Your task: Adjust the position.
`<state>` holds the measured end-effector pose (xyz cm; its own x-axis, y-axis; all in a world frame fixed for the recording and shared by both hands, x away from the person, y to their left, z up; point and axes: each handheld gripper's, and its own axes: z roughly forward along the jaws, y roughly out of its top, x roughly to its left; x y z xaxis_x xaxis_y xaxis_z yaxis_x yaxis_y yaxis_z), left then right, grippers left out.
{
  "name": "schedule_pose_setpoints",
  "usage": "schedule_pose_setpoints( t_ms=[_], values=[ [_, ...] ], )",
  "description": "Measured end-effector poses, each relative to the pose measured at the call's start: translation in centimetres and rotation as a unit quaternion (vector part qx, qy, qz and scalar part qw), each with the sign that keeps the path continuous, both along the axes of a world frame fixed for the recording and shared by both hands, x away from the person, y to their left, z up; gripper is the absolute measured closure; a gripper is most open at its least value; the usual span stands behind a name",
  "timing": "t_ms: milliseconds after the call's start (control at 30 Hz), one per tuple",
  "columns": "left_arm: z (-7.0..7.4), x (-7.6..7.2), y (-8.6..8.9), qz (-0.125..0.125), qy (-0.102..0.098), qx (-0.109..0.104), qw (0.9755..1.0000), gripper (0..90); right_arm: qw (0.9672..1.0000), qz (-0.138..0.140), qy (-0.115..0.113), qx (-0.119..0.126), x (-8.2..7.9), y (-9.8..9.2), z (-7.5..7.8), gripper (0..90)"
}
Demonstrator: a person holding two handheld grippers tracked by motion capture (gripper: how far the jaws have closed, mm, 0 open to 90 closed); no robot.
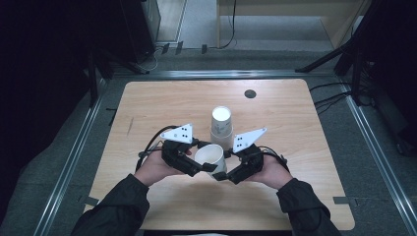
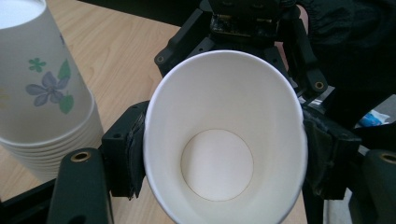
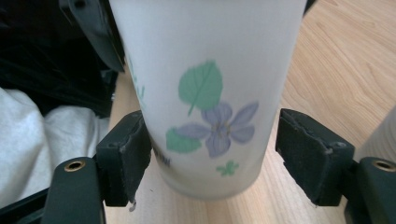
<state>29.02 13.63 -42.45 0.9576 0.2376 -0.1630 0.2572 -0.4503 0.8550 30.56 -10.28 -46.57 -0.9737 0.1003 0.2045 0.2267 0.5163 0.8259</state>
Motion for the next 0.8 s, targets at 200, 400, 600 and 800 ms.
schedule_pose_setpoints(
  t_ms=[200, 400, 600, 800],
  values=[
    [0.7, 0.1, 0.9, 0.011, -0.003, -0.004, 0.9999, 27.2, 0.9996, -0.012, -0.01, -0.021, -0.2, 0.0, -0.4, 23.9],
    [1.2, 0.3, 2.0, 0.03, -0.016, 0.009, 0.9994, 27.1, 0.9991, -0.022, -0.014, -0.032, -0.2, -0.3, -0.6, 23.2],
    [1.2, 0.5, 2.8, 0.044, -0.022, 0.029, 0.9984, 26.8, 0.9986, -0.038, -0.015, -0.033, -0.1, -0.7, -0.6, 23.1],
    [1.0, 1.0, 3.4, 0.054, -0.015, 0.035, 0.9978, 26.7, 0.9969, -0.064, -0.024, -0.037, 0.2, -1.1, -0.6, 20.3]
  ],
)
